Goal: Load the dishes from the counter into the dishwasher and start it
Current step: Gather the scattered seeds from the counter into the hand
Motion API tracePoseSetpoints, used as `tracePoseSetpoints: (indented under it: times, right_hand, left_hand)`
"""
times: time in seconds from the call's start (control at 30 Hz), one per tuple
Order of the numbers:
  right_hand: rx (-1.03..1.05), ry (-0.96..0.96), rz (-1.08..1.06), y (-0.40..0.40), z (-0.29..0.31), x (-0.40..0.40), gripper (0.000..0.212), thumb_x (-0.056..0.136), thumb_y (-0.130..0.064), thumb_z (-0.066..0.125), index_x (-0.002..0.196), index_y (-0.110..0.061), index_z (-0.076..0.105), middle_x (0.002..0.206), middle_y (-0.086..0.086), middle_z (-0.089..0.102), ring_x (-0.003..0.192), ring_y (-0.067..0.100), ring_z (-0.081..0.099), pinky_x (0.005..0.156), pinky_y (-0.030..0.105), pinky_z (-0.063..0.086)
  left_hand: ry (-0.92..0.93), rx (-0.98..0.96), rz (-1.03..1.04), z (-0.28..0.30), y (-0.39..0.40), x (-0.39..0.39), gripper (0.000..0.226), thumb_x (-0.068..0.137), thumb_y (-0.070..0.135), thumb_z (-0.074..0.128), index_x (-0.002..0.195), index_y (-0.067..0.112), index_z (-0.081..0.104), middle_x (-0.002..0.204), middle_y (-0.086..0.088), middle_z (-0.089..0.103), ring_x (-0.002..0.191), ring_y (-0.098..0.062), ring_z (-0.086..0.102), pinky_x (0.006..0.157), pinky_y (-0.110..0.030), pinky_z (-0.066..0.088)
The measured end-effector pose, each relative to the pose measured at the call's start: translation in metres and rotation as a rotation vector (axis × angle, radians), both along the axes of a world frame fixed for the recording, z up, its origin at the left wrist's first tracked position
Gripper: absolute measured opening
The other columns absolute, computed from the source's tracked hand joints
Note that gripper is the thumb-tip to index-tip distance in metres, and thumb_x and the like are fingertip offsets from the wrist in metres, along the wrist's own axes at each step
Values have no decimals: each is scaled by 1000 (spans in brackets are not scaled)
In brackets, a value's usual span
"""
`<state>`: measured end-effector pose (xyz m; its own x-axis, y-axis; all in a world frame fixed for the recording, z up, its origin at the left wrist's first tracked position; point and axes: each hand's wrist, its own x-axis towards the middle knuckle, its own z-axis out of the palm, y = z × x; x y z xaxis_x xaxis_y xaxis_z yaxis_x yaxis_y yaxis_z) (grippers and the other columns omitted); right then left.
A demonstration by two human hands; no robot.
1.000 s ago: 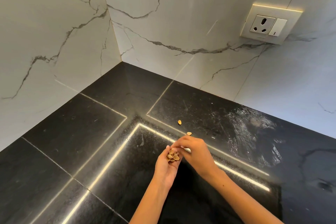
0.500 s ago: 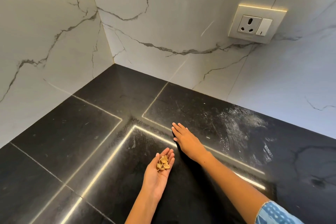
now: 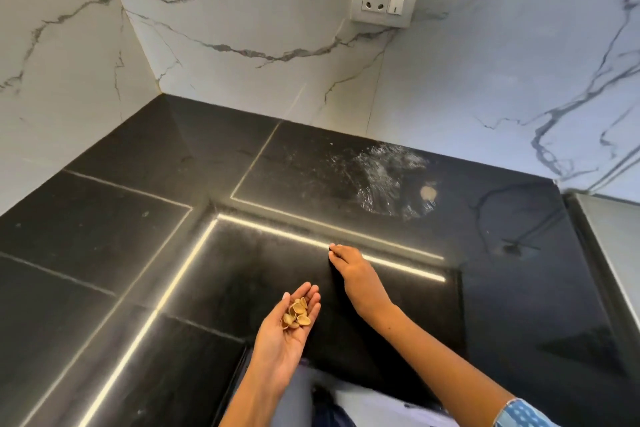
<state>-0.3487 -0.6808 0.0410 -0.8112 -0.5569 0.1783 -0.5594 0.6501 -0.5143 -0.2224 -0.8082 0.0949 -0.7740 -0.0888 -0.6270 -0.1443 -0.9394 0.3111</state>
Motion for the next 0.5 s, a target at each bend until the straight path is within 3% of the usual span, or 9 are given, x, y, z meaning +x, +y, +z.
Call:
tracePoseSetpoints:
  times: [0.1,0.27,0.5]
  right_hand:
    - [-17,1,-50,14,2,33,35,95,-11,47,129,-1,53,127,11,55,120,21,50,104,16,29]
    - [95,205,47,36,10,76,33,70,5,71,103,0,69,103,14,66,94,29,64,80,34,55]
    - [99,236,40,53,11,113,39,64,7,78,100,-4,69,97,10,66,86,24,65,69,31,58]
  left_hand:
    - [-23,15,-14,-4,12,46,37,102,17,35,108,-9,60,105,-24,68,89,-27,70,76,-34,57]
    - [-85,76,-1,-15,33,96,36,102,15,33,105,-10,59,96,-25,69,78,-28,71,61,-33,59]
    - [-176,126,-136,-37,75,118,37,102,14,34,105,-12,60,96,-26,69,75,-30,71,63,-34,59]
